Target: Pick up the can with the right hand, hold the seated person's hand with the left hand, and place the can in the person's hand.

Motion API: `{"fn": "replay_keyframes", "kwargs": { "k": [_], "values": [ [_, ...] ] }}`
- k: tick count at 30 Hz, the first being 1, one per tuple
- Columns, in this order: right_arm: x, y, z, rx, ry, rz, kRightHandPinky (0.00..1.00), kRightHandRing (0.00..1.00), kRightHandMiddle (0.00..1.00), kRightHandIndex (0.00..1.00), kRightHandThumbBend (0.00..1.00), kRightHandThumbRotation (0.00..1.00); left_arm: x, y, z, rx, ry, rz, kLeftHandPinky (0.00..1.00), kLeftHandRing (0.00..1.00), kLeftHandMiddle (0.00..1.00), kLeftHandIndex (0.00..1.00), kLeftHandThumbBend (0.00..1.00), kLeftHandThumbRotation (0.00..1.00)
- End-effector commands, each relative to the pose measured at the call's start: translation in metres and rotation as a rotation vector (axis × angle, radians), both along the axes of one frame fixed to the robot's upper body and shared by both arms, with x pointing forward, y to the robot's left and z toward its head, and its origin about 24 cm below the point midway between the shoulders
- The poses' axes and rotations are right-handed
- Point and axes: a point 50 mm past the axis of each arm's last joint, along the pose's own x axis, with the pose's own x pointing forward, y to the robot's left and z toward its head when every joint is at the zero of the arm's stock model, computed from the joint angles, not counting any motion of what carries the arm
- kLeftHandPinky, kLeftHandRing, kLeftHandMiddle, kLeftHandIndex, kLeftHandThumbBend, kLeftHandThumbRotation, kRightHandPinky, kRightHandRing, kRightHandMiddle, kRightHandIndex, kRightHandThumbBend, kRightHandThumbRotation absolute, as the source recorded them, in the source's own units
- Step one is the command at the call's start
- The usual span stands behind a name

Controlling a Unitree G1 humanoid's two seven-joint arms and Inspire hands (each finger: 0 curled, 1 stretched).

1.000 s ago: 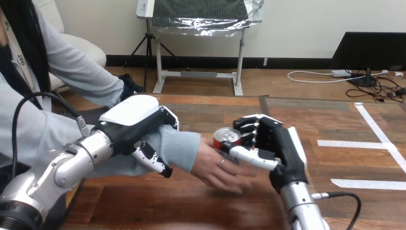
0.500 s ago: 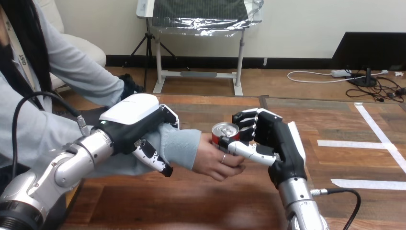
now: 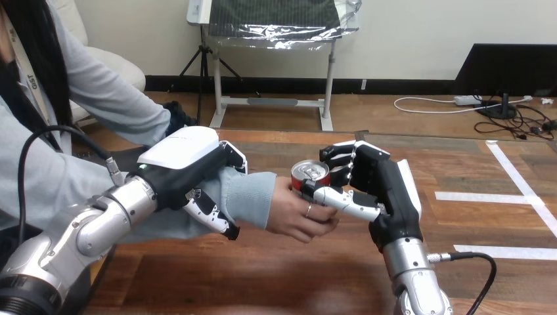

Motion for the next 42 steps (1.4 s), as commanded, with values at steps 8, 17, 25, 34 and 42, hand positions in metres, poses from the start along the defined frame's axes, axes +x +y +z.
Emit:
{"fn": "replay_keyframes", "kwargs": {
  "k": [8, 17, 25, 34, 42],
  "values": [
    [0.016, 0.017, 0.034, 0.017, -0.14, 0.043, 0.34, 0.39, 0.46, 0.51, 0.8, 0.0, 0.008, -0.02, 0.022, -0.108, -0.092, -0.049, 0.23, 0.29, 0.36, 0.39, 0.89, 0.0],
    [0.017, 0.015, 0.034, 0.023, -0.136, 0.041, 0.34, 0.39, 0.46, 0.51, 0.79, 0.0, 0.007, -0.019, 0.022, -0.112, -0.096, -0.051, 0.23, 0.29, 0.36, 0.39, 0.9, 0.0],
    [0.018, 0.012, 0.034, 0.0, -0.132, 0.034, 0.35, 0.4, 0.47, 0.52, 0.79, 0.0, 0.007, -0.018, 0.021, -0.109, -0.097, -0.044, 0.24, 0.3, 0.38, 0.4, 0.9, 0.0],
    [0.02, 0.009, 0.033, -0.068, -0.111, 0.031, 0.48, 0.55, 0.62, 0.64, 0.84, 0.03, 0.007, -0.016, 0.019, -0.093, -0.1, -0.023, 0.37, 0.43, 0.48, 0.5, 0.94, 0.04],
    [0.021, 0.007, 0.032, -0.076, -0.088, 0.038, 0.68, 0.74, 0.76, 0.77, 0.91, 0.17, 0.008, -0.012, 0.013, -0.068, -0.095, -0.004, 0.53, 0.59, 0.63, 0.66, 0.99, 0.2]
  ]
}}
